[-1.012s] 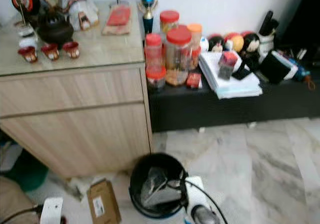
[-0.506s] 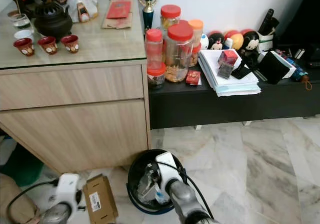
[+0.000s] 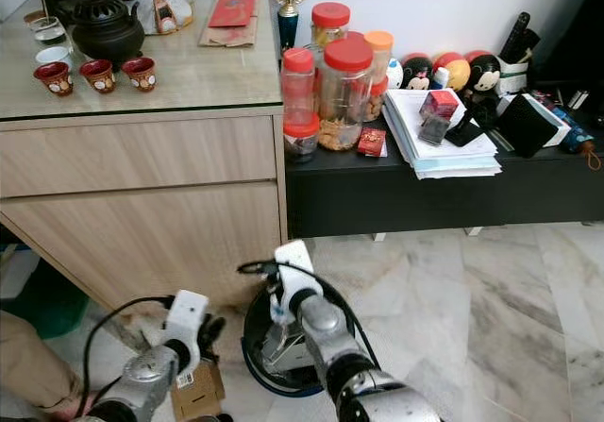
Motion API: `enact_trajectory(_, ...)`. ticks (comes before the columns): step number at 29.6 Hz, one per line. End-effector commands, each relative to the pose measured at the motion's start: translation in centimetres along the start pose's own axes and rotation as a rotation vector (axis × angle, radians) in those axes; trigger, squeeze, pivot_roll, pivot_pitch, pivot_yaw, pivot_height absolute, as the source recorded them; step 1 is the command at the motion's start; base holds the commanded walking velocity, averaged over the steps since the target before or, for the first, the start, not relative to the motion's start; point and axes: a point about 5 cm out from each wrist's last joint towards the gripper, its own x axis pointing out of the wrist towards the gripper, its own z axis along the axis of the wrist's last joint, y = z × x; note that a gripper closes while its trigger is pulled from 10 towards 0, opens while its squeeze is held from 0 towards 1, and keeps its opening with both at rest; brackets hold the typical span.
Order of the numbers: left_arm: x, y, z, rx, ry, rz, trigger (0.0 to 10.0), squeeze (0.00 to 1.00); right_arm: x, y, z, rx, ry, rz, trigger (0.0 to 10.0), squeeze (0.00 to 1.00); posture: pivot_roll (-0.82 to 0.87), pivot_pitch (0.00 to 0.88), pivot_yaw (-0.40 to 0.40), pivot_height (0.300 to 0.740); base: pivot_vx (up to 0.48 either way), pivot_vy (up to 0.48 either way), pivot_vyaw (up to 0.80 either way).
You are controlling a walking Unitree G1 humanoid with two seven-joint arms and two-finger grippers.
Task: Picking trash to rubbish bin
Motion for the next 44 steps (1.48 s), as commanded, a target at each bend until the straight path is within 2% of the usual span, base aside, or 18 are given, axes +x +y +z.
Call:
enact_trajectory(1, -0.2, 0.2, -0.4, -0.001, 0.008, -0.004, 10.0, 0.00, 0.4, 0.2, 1.1, -0.017, -0.036, -0.029, 10.0, 0.00, 0.19, 0.147, -0.026, 0.740, 0.000, 0.000, 0.00)
enact_trajectory(3, -0.2, 0.2, -0.4, -0.004, 0.008, -0.005, 10.0, 0.00, 0.4, 0.1, 1.3, -0.026, -0.038, -0.042, 10.0, 0.00, 0.19, 0.147, -0.026, 0.740, 0.000, 0.000, 0.00)
enact_trajectory(7, -0.2, 0.0, -0.5, -0.007, 0.008, -0.021, 10.0, 0.00, 0.5, -1.3, 1.9, -0.005, -0.051, -0.134, 10.0, 0.00, 0.20, 0.153, -0.027, 0.740, 0.000, 0.000, 0.00)
enact_trajectory(15, -0.3, -0.1, -0.6, -0.013, 0.014, -0.028, 10.0, 0.00, 0.4, -2.1, 1.8, -0.006, -0.039, -0.165, 10.0, 0.00, 0.19, 0.155, -0.024, 0.740, 0.000, 0.000, 0.00)
enact_trajectory(16, -0.3, -0.1, -0.7, -0.017, 0.014, -0.029, 10.0, 0.00, 0.3, -2.3, 1.6, 0.014, -0.035, -0.160, 10.0, 0.95, 0.19, 0.154, -0.024, 0.740, 0.000, 0.000, 0.00)
enact_trajectory(17, -0.3, -0.1, -0.7, -0.017, 0.015, -0.029, 10.0, 0.00, 0.3, -2.4, 1.6, 0.017, -0.034, -0.161, 10.0, 0.95, 0.19, 0.154, -0.024, 0.740, 0.000, 0.000, 0.00)
enact_trajectory(18, -0.3, -0.1, -0.7, -0.016, 0.015, -0.030, 10.0, 0.00, 0.3, -2.4, 1.6, 0.018, -0.034, -0.162, 10.0, 1.00, 0.19, 0.154, -0.023, 0.740, 0.000, 0.000, 0.00)
enact_trajectory(26, -0.3, 0.0, -0.7, -0.017, 0.019, -0.033, 10.0, 0.00, 0.2, -2.4, 1.2, 0.021, -0.021, -0.156, 10.0, 1.00, 0.19, 0.149, -0.018, 0.740, 0.000, 0.000, 0.00)
enact_trajectory(27, -0.3, 0.1, -0.7, -0.018, 0.019, -0.031, 10.0, 0.00, 0.1, -2.3, 0.9, 0.019, -0.014, -0.147, 10.0, 0.28, 0.18, 0.147, -0.017, 0.740, 0.000, 0.000, 0.00)
enact_trajectory(28, -0.3, 0.1, -0.7, -0.020, 0.019, -0.030, 10.0, 0.00, 0.1, -2.3, 0.8, 0.020, -0.012, -0.145, 10.0, 0.28, 0.18, 0.147, -0.017, 0.740, 0.000, 0.000, 0.00)
enact_trajectory(29, -0.4, 0.1, -0.7, -0.024, 0.018, -0.026, 10.0, 0.00, 0.0, -2.2, 0.6, 0.022, -0.004, -0.138, 10.0, 0.00, 0.18, 0.146, -0.016, 0.740, 0.000, 0.000, 0.00)
enact_trajectory(36, -0.7, 1.4, -0.8, -0.071, 0.010, 0.059, 10.0, 0.00, -0.6, -2.2, -1.4, 0.022, 0.059, -0.120, 10.0, 0.00, 0.18, 0.137, -0.014, 0.740, 0.000, 0.000, 0.00)
enact_trajectory(39, -1.8, 3.6, -2.0, -0.048, 0.058, 0.233, 10.0, 0.00, -1.8, -2.5, -3.9, 0.007, 0.131, -0.109, 10.0, 0.00, 0.18, 0.133, -0.013, 0.740, 0.000, 0.000, 0.00)
enact_trajectory(40, -2.4, 4.5, -2.8, -0.057, 0.094, 0.304, 10.0, 0.00, -2.2, -2.6, -4.9, 0.011, 0.163, -0.105, 10.0, 0.00, 0.17, 0.131, -0.013, 0.740, 0.000, 0.000, 0.00)
enact_trajectory(42, -3.1, 5.3, -3.6, -0.076, 0.125, 0.370, 10.0, 0.00, -2.8, -2.7, -6.0, 0.024, 0.194, -0.102, 10.0, 0.00, 0.17, 0.129, -0.013, 0.740, 0.000, 0.000, 0.00)
enact_trajectory(44, -4.5, 6.5, -5.3, -0.133, 0.183, 0.470, 10.0, 0.00, -4.0, -3.0, -8.1, 0.038, 0.267, -0.098, 10.0, 0.00, 0.17, 0.121, -0.012, 0.740, 0.000, 0.000, 0.00)
